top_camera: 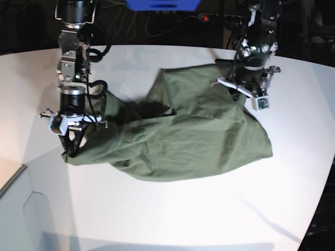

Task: Layout the t-shirt on the table in an organized manner, then fold the t-shirt properly
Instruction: 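Lift the held fabric with the left gripper back toward the robot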

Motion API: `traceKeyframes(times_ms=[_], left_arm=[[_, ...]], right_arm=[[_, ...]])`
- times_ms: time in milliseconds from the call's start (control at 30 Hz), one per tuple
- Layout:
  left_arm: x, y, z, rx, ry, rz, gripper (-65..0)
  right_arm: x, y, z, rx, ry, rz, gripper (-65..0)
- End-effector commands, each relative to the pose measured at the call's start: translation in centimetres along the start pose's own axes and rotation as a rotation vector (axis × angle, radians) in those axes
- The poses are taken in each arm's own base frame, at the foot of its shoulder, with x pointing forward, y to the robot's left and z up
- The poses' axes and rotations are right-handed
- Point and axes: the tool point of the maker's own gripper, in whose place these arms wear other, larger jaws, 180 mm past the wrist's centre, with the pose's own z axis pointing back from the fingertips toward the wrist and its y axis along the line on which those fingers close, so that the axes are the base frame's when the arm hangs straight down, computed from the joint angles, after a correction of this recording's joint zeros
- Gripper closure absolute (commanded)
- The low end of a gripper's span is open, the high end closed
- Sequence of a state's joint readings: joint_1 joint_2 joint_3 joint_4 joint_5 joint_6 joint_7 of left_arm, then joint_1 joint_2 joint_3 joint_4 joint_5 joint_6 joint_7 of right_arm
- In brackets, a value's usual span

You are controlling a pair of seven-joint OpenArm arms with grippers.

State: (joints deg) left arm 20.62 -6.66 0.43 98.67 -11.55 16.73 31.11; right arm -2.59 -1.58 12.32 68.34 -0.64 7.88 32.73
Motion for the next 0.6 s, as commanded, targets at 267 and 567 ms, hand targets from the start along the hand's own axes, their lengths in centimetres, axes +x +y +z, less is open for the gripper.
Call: traceKeyframes(times_ms=[267, 567], left_arm=[[2.5, -0.2, -0.4, 0.002, -0.064, -0.003, -20.7], [3.0, -0.6, -2.0, 0.003, -0.056, 0.008, -20.2]], right_arm=[[1.8, 0.0, -0.6, 0.003, -0.066, -0.003, 0.0], [1.8, 0.0, -0.7, 0.003, -0.067, -0.003, 0.0]])
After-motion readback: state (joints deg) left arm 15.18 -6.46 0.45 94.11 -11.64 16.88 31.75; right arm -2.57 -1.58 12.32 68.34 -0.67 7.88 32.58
